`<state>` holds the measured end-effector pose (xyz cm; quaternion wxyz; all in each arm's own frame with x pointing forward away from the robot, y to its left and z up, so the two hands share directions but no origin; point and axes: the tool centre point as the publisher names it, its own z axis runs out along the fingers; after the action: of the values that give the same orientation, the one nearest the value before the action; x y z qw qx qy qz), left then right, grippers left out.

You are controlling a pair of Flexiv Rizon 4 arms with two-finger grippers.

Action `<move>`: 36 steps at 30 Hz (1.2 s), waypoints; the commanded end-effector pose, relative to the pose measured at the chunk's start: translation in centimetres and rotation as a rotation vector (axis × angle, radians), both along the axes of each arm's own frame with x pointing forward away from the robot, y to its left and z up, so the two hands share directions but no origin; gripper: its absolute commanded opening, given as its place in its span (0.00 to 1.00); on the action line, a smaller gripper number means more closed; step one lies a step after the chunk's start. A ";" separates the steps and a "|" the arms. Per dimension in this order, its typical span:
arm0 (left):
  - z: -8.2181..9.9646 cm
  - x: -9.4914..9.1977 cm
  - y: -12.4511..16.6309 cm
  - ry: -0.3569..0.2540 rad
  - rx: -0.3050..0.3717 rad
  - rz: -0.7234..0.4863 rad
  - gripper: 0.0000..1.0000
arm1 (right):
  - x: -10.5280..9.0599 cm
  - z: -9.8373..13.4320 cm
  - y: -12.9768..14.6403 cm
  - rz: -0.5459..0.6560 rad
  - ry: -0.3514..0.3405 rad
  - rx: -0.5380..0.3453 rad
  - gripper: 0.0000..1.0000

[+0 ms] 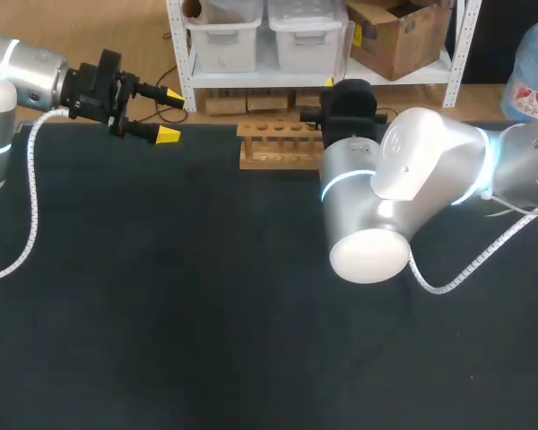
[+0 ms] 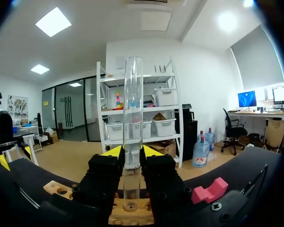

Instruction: Grasp the test tube, adjust it, and insert it.

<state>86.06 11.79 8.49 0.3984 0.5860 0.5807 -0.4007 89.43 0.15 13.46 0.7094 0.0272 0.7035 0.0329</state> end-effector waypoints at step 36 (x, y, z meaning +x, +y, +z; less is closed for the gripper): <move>0.0 0.1 0.0 0.000 0.001 -0.001 1.00 | 0.5 -6.1 0.6 0.024 0.042 0.064 0.00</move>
<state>86.06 11.79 8.49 0.3985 0.5860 0.5807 -0.4007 90.07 0.94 7.78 0.6891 0.0458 0.7209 0.0579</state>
